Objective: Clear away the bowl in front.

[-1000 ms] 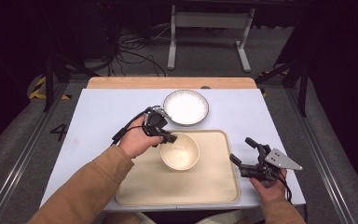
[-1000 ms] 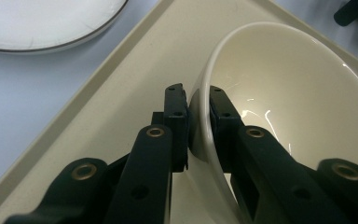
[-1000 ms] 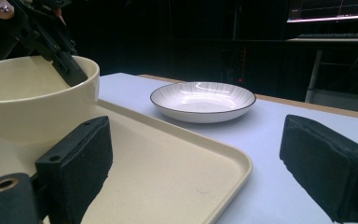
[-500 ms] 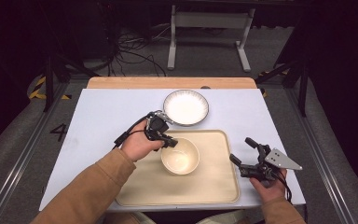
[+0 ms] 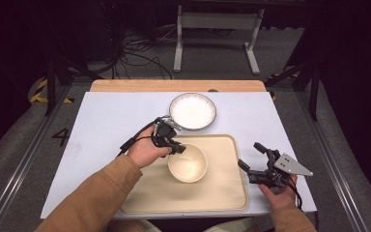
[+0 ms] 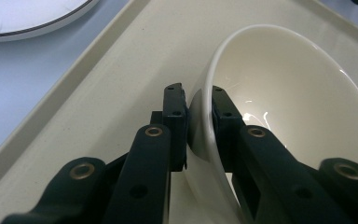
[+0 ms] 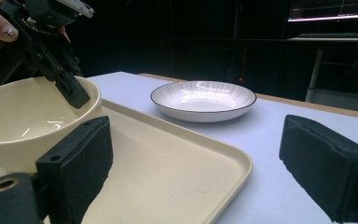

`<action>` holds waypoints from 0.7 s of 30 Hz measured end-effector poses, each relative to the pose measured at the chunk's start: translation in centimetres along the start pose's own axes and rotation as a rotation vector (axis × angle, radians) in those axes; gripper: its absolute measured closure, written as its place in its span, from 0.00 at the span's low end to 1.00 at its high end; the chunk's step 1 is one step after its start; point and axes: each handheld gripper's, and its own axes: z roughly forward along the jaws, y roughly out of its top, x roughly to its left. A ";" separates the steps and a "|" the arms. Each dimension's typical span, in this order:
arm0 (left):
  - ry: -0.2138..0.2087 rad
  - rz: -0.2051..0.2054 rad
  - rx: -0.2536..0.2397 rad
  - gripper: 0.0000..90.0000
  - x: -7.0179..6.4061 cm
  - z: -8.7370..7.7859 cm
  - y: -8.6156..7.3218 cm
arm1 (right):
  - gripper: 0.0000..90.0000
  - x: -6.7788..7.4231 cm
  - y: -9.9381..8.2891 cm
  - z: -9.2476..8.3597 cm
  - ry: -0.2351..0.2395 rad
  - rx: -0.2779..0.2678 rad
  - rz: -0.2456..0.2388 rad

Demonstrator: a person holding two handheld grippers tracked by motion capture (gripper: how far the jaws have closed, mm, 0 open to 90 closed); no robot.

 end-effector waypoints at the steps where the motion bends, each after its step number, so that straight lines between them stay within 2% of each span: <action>1: -0.003 -0.004 -0.001 0.89 0.0 0.0 0.0 | 0.11 0.0 0.0 0.0 0.000 0.000 0.000; 10: -0.007 0.017 -0.005 0.90 0.2 0.0 -0.1 | 0.11 0.0 0.0 0.0 -0.001 0.002 0.000; 21: -0.009 0.005 0.011 0.90 0.4 0.1 -0.1 | 0.11 0.0 0.0 0.0 -0.002 0.002 0.001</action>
